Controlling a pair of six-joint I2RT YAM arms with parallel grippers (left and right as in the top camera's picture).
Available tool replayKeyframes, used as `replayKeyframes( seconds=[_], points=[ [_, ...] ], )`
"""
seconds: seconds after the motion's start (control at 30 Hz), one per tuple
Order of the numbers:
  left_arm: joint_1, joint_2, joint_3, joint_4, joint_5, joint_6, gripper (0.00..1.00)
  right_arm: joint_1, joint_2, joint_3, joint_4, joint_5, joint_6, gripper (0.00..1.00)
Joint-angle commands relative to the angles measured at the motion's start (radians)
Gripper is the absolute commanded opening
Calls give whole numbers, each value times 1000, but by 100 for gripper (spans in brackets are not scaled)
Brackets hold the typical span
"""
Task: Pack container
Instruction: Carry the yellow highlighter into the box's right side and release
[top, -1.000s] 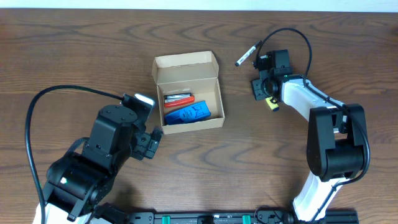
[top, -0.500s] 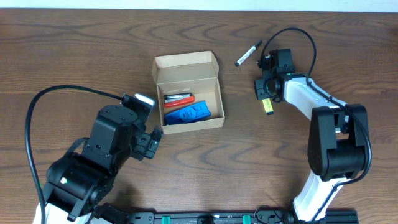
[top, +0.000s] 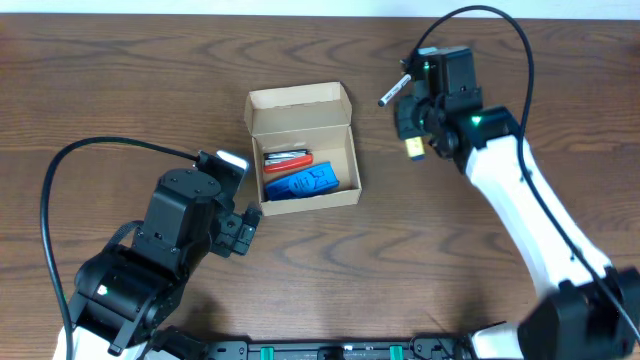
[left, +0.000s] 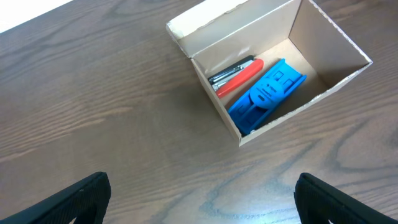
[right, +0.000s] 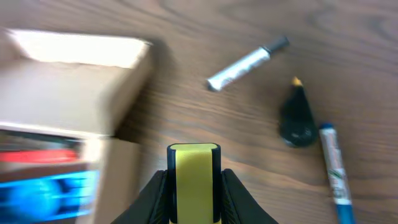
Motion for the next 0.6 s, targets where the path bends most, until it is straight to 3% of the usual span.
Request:
replayKeyframes(
  seconds=[0.0, 0.2, 0.57],
  points=[
    [1, 0, 12, -3, 8, 18, 95, 79, -22, 5, -11, 4, 175, 9],
    [1, 0, 12, -3, 8, 18, 95, 217, 10, 5, 16, 95, 365, 9],
    [1, 0, 12, -3, 8, 18, 95, 341, 145, 5, 50, 159, 422, 9]
  ],
)
